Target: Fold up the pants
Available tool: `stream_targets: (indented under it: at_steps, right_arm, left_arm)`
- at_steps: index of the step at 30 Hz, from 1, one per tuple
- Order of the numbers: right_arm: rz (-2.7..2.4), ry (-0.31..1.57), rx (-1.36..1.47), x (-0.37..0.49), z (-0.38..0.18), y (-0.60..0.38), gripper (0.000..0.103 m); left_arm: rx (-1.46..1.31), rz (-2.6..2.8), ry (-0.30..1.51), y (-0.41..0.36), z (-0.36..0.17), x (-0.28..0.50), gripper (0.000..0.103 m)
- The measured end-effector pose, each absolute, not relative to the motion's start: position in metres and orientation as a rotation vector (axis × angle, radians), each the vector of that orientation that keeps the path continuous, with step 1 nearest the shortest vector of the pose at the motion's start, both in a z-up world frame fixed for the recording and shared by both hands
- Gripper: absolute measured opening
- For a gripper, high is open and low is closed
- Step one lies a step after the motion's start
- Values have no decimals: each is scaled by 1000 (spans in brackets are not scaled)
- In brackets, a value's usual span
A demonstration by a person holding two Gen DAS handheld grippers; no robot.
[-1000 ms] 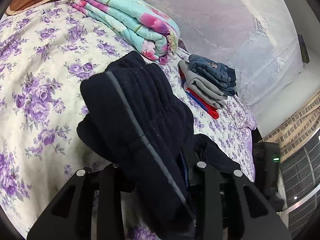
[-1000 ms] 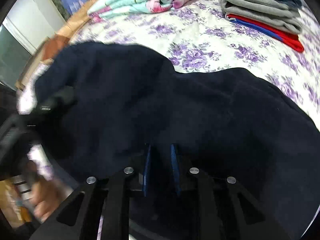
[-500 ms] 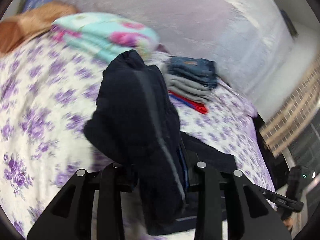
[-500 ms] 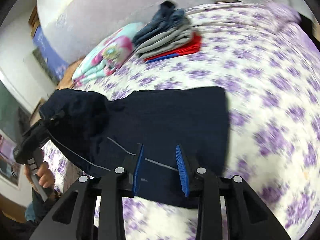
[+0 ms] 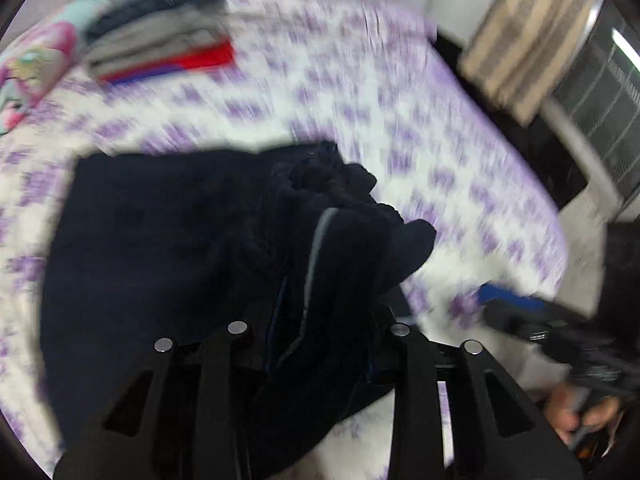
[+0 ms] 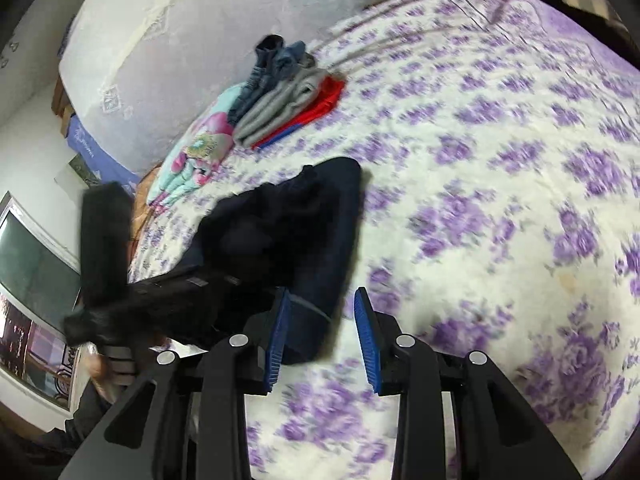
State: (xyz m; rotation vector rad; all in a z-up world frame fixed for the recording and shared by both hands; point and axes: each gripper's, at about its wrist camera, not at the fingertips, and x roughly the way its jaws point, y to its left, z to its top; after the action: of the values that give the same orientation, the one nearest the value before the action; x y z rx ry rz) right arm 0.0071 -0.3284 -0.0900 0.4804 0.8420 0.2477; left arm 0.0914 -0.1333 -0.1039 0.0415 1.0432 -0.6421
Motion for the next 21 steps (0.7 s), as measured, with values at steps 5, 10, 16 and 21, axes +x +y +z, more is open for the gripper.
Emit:
stream_targets:
  at_steps: [5,10,16,21]
  right_arm:
    - [220,893,478,18,-101,-340,37]
    - [239,825,437,24,-69,-332,37]
    - [404,759,363,41,-33,-281,36]
    - [428,903,278,64,-54,-237,28]
  left_arm:
    - [74,-706,1036,-147,-96,68,89]
    - [-7,-785,1003,-123,-68,51,90]
    - [-199,-693,957,-47,-44,66,68]
    - [-235,-714,1011,-22,-62,70,39]
